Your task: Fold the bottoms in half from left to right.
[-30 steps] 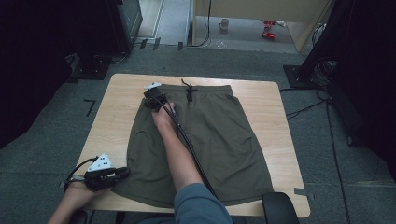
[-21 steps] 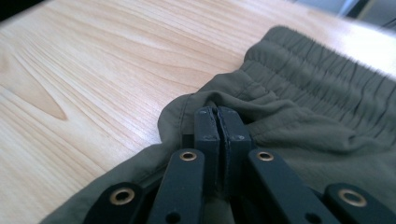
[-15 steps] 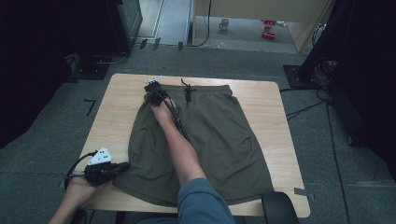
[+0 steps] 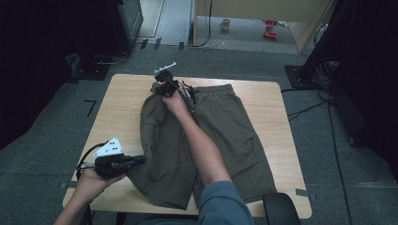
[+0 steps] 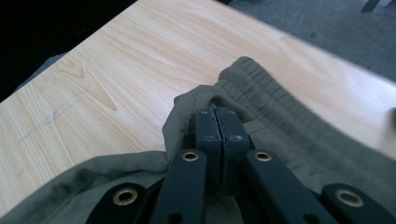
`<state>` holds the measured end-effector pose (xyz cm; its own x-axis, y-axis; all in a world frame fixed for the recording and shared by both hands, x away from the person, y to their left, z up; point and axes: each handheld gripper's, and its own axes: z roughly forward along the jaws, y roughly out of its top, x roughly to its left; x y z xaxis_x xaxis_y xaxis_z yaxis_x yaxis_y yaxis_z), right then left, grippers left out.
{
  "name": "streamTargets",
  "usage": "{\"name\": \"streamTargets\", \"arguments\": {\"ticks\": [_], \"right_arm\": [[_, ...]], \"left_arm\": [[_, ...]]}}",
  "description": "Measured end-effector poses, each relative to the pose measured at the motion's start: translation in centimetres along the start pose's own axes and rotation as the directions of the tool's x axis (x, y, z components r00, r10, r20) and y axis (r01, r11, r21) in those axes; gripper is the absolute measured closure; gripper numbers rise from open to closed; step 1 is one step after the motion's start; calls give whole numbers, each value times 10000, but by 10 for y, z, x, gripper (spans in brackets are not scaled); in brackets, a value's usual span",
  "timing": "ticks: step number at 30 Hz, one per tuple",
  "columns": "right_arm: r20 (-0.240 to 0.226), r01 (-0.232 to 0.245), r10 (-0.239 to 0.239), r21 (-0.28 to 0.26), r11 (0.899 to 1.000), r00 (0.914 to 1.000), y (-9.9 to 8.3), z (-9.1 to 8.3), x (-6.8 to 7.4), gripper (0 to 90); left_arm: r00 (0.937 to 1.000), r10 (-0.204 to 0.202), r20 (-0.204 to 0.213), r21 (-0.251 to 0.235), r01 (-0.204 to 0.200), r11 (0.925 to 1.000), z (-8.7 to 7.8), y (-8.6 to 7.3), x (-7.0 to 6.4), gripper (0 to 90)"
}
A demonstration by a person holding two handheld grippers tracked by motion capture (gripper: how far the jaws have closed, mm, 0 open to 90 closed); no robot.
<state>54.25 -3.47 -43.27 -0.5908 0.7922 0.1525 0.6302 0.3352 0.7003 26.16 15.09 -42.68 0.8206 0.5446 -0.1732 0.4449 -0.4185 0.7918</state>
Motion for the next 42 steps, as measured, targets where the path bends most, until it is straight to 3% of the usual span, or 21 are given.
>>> {"name": "streamTargets", "arguments": {"ticks": [4, 12, 20, 24, 26, 28, 32, 39, 42], "right_arm": [[-482, -104, 94, -210, 9997, 9988, 2, -25, -13, 890], [-193, -321, 312, -483, 9983, 9993, -7, -74, -51, 890], [432, -601, 629, -626, 9962, 9971, -32, -118, -95, 890], [789, -998, 1034, -483, 9938, 9915, -48, -132, -120, 890], [895, -1076, 1113, -453, 9932, 9898, -53, -135, -126, 890], [1243, -1295, 1339, -422, 9907, 9832, -66, -144, -144, 889], [1763, -1288, 1320, -294, 9912, 9754, -80, -147, -162, 888], [2670, -1337, 1182, 406, 9902, 9564, -103, -132, -185, 884], [2810, -1499, 1243, 714, 9861, 9516, -109, -124, -190, 883]], "left_arm": [[9996, 230, 169, 106, -232, 9997, 9, 17, -8, 900], [9947, 717, 741, -36, -716, 9974, 27, 56, -31, 900], [9805, 1436, 1338, -71, -1440, 9896, 61, 85, -58, 900], [9676, 1913, 1651, -237, -1900, 9815, 85, 99, -72, 900], [9651, 1957, 1737, -230, -1947, 9806, 93, 102, -75, 900], [9604, 2004, 1934, -264, -1990, 9796, 115, 109, -83, 900], [9512, 2252, 2107, -233, -2255, 9740, 144, 108, -92, 900], [9557, 2006, 2155, 304, -2119, 9768, 191, 84, -89, 898], [9626, 1772, 2051, 665, -1943, 9787, 205, 71, -82, 898]]}}
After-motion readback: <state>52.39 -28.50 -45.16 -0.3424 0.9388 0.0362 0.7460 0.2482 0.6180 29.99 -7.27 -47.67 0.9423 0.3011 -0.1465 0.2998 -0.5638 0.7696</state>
